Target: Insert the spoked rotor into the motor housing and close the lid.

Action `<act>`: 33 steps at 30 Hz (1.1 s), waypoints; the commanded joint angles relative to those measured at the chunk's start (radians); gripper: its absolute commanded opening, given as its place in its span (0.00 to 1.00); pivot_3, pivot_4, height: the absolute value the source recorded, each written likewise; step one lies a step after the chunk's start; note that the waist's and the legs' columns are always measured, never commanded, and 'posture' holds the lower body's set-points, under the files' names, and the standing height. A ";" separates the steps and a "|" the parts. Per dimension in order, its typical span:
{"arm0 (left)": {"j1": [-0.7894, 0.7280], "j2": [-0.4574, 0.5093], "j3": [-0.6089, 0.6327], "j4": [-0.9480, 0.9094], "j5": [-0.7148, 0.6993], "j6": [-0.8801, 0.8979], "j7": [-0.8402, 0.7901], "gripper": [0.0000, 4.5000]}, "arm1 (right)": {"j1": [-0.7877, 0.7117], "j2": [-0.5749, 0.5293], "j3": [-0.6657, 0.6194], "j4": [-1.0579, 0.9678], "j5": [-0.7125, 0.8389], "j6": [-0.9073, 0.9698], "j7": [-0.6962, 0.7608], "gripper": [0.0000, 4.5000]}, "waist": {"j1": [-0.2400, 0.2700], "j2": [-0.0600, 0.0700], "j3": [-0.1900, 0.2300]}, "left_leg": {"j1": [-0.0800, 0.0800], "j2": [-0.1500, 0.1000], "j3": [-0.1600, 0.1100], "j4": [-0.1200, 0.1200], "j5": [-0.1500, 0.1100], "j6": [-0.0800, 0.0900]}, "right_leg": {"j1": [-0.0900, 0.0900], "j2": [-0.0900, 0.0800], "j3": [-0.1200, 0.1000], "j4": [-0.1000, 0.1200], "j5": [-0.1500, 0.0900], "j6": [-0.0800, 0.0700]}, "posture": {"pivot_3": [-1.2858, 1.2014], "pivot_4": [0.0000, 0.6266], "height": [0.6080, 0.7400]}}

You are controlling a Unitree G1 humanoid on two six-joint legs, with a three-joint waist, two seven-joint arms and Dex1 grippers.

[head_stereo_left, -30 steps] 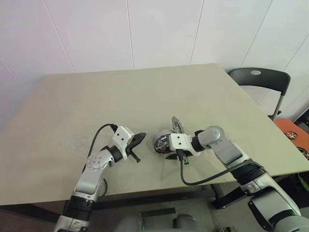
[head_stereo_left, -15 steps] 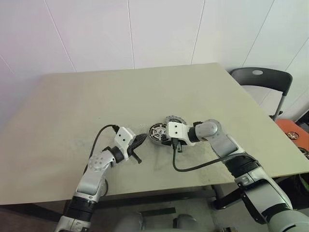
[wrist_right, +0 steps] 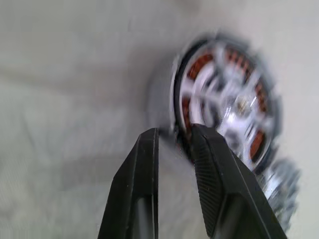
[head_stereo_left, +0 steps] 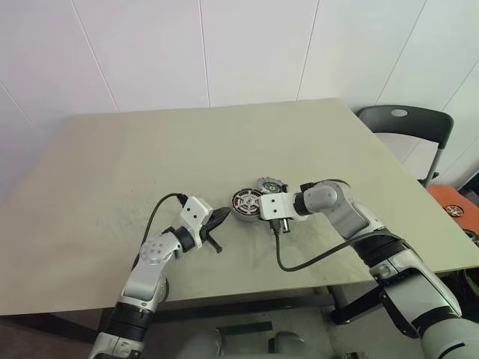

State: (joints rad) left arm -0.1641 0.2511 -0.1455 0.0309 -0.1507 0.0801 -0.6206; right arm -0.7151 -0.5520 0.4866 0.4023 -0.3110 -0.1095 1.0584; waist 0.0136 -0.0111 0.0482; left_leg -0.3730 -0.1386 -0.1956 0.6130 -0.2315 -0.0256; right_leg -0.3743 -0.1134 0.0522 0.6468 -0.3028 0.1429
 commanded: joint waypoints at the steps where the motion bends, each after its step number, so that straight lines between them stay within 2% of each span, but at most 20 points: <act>1: -0.020 -0.003 0.001 -0.011 0.006 -0.019 0.008 0.00 | -0.025 -0.007 0.003 0.029 -0.027 -0.028 -0.007 0.24 | 0.000 0.000 0.000 | 0.000 0.000 0.000 0.000 0.000 0.000 | 0.000 0.000 0.000 0.000 0.000 0.000 | 0.52 0.00 1.00; 5: -0.022 -0.004 0.002 -0.012 0.005 -0.019 0.011 0.00 | -0.020 -0.002 0.003 0.047 -0.043 -0.039 -0.017 0.24 | 0.000 0.000 0.000 | 0.001 0.000 0.000 0.000 0.000 0.000 | 0.000 0.000 0.000 0.000 0.000 0.000 | 0.52 0.00 1.00; 10: -0.025 -0.009 -0.002 -0.013 0.002 -0.019 0.014 0.00 | -0.010 -0.004 0.003 0.042 -0.052 -0.046 -0.017 0.03 | -0.001 0.000 0.000 | 0.002 0.000 0.000 0.001 0.000 0.000 | 0.001 0.000 0.000 0.000 0.000 0.000 | 0.52 0.00 1.00; 11: -0.027 -0.011 -0.002 -0.012 0.002 -0.019 0.013 0.00 | -0.011 -0.004 0.003 0.040 -0.051 -0.046 -0.017 0.02 | -0.001 0.000 0.000 | 0.002 0.000 0.000 0.001 0.000 0.000 | 0.001 0.000 0.000 0.001 0.000 0.000 | 0.52 0.00 1.00; 21: -0.032 -0.021 -0.006 0.000 0.008 -0.021 0.014 0.00 | -0.009 0.021 -0.035 -0.032 0.027 0.017 0.021 0.02 | -0.001 0.000 0.000 | 0.002 0.000 0.000 0.001 0.000 0.000 | 0.001 0.000 0.000 0.001 0.000 0.000 | 0.52 0.00 1.00; 27: -0.034 -0.023 -0.008 0.007 0.011 -0.025 0.016 0.00 | 0.033 -0.004 -0.052 -0.231 0.149 0.248 0.204 0.02 | 0.000 0.000 0.000 | -0.002 0.000 0.000 -0.001 0.000 0.000 | 0.000 0.000 0.000 0.000 0.000 0.000 | 0.52 0.00 1.00; 33: -0.036 0.011 0.021 -0.001 0.007 -0.034 0.005 0.00 | 0.049 -0.012 -0.060 -0.309 0.190 0.419 0.242 0.02 | 0.000 0.000 0.000 | -0.002 0.000 0.000 0.000 -0.001 0.000 | 0.000 0.000 0.000 0.000 0.000 0.000 | 0.52 0.00 1.00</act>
State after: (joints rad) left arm -0.1779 0.2473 -0.1495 0.0502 -0.1393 0.0700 -0.6093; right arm -0.6516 -0.5564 0.4624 0.1377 -0.1480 0.2848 1.2934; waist 0.0140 -0.0112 0.0481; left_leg -0.3749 -0.1385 -0.1959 0.6126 -0.2322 -0.0258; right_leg -0.3746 -0.1134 0.0522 0.6470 -0.3028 0.1433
